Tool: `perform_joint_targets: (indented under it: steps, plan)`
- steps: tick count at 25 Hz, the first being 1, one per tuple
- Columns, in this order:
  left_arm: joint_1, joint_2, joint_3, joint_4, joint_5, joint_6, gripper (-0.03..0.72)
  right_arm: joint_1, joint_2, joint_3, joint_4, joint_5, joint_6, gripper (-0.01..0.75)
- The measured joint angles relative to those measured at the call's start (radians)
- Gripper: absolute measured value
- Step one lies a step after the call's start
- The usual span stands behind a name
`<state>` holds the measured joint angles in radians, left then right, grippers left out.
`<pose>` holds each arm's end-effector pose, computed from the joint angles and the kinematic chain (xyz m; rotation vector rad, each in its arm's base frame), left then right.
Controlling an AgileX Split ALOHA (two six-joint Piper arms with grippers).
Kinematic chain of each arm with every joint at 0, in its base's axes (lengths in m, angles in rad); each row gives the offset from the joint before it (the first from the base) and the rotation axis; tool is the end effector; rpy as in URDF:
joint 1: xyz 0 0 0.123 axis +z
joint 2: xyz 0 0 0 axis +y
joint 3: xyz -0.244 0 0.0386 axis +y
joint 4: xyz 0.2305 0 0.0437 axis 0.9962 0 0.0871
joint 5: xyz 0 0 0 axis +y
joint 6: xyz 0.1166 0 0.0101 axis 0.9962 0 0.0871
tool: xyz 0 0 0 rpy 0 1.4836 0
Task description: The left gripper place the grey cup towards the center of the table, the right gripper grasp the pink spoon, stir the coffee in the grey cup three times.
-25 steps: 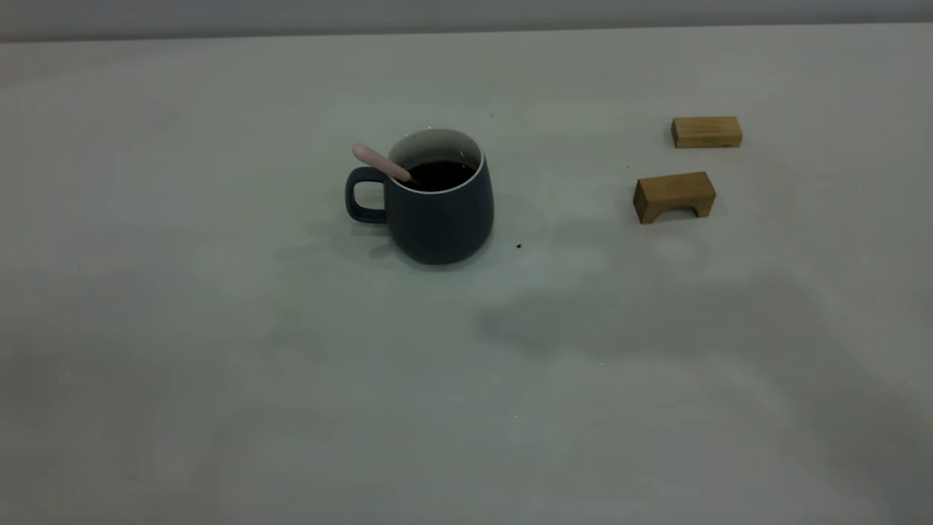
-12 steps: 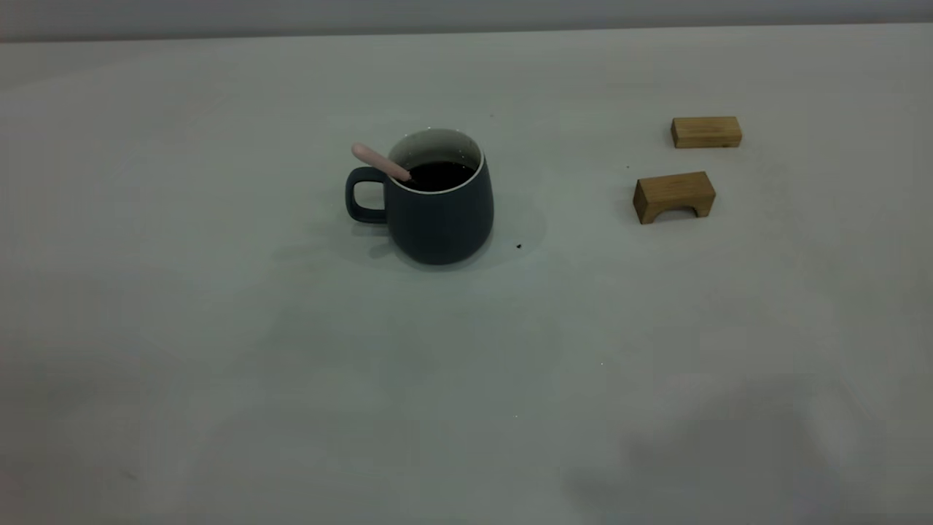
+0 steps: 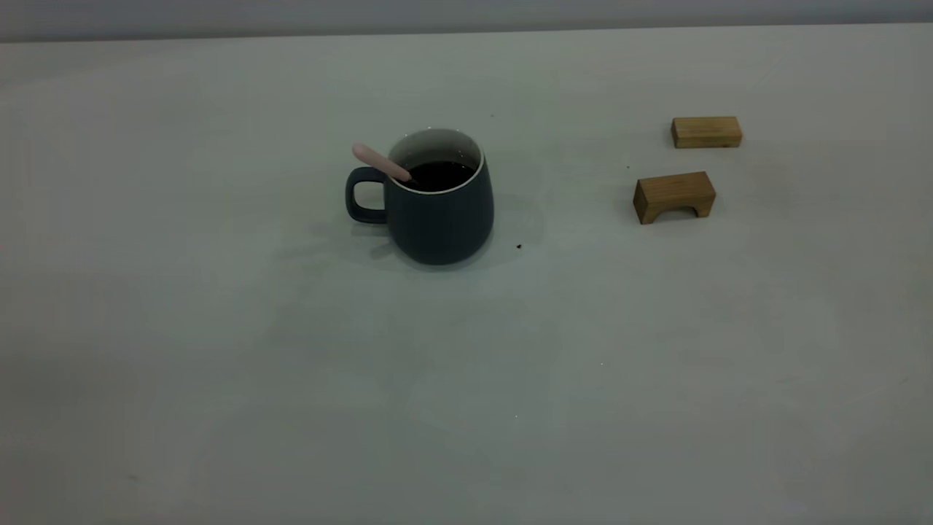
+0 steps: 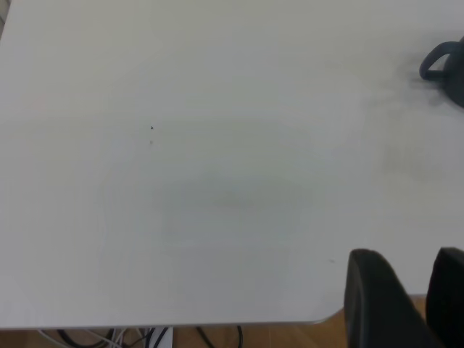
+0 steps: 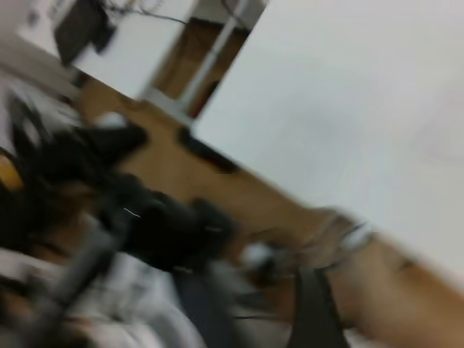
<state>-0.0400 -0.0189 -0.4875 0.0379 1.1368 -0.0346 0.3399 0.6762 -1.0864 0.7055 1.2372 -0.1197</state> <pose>0.0359 0.0026 0.2465 0.0020 2.1134 0.0013 0.0719 0.1015 0.3820 -0.5811 2.1606 0.9998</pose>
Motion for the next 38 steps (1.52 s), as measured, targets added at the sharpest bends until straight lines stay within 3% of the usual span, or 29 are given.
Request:
perform_joint_targets:
  steps: [5,11,15,25,29,38]
  plan:
    - [0.0,0.0,0.0,0.0,0.0,0.0,0.243,-0.037,-0.176,0.157,-0.05,0.0,-0.375,0.533]
    - [0.0,0.0,0.0,0.0,0.0,0.0,0.243,-0.148,-0.374,0.312,-0.051,0.0,-0.513,0.519]
    - [0.0,0.0,0.0,0.0,0.0,0.0,0.243,-0.211,-0.483,0.378,-0.139,-0.047,-0.4,0.511]
    - [0.0,0.0,0.0,0.0,0.0,0.0,0.243,-0.274,-0.604,0.481,-0.697,-0.077,0.086,0.511]
    - [0.0,0.0,0.0,0.0,0.0,0.0,0.243,-0.293,-0.651,0.552,-0.753,-0.075,0.166,0.511]
    - [0.0,0.0,0.0,0.0,0.0,0.0,0.243,-0.38,-0.657,0.585,-0.75,-0.079,0.144,0.511]
